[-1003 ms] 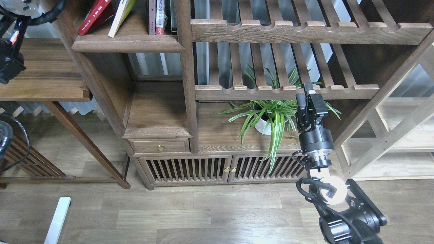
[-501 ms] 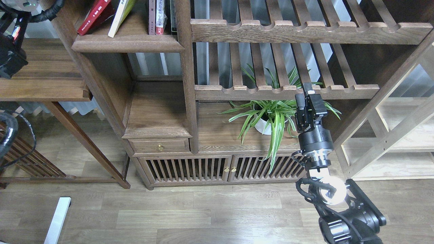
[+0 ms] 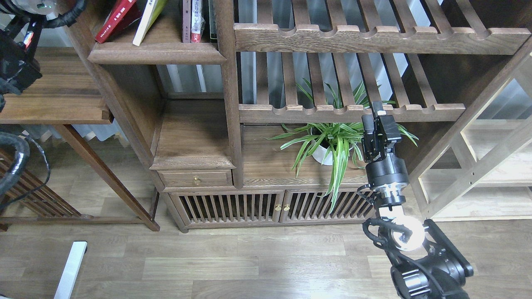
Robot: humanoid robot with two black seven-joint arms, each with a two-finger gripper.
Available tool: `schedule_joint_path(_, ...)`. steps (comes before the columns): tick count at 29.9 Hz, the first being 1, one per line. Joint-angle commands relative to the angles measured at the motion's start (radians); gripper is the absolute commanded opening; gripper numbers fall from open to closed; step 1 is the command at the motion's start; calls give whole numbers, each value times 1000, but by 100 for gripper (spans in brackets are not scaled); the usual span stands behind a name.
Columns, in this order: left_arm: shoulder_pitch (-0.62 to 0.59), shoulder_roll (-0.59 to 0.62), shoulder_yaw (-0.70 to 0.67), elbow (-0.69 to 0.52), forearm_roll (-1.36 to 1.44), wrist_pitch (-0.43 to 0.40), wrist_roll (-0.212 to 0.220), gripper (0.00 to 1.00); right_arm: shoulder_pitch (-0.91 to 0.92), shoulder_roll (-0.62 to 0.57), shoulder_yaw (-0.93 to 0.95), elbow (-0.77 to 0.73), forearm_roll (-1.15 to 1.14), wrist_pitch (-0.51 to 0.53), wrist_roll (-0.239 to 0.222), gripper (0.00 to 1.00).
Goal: Organize books on shelf
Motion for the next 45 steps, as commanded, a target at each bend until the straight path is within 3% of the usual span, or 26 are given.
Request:
schedule_joint_path(1, -1, 0, 10, -1, -1, 0, 0, 18, 0, 0, 0, 0, 0, 0, 0, 64)
schedule_joint_path(12, -11, 2, 27, -3, -1, 1, 6, 46, 0, -3, 3, 0, 0, 0, -2, 64)
schedule_joint_path(16, -11, 2, 42, -3, -1, 0, 4, 50, 2, -2, 3, 0, -1, 0, -2, 64)
schedule_joint_path(18, -11, 0, 45, -3, -1, 0, 3, 44, 5, -2, 3, 0, -1, 0, -2, 64)
schedule_joint_path(25, -9, 0, 49, -3, -11, 1, 3, 40, 8, -2, 2, 0, -1, 0, -2, 64)
schedule_joint_path(33, -9, -1, 53, -9, -14, -43, -12, 5, 9, -2, 2, 0, -1, 0, -2, 64)
schedule_joint_path(37, -11, -1, 53, -4, -42, -52, -23, 7, 9, -2, 3, 0, -1, 0, -2, 64)
schedule_joint_path(40, -11, -1, 53, -4, -45, -49, -22, 14, 8, -2, 3, 0, 0, 0, -2, 64)
schedule_joint_path(42, -12, 0, 53, -3, -45, -45, -22, 24, 8, -2, 2, 0, -1, 0, -2, 64)
schedule_joint_path(45, -12, 2, 53, -4, -45, -45, -23, 29, 8, -2, 2, 0, 0, 0, -2, 64)
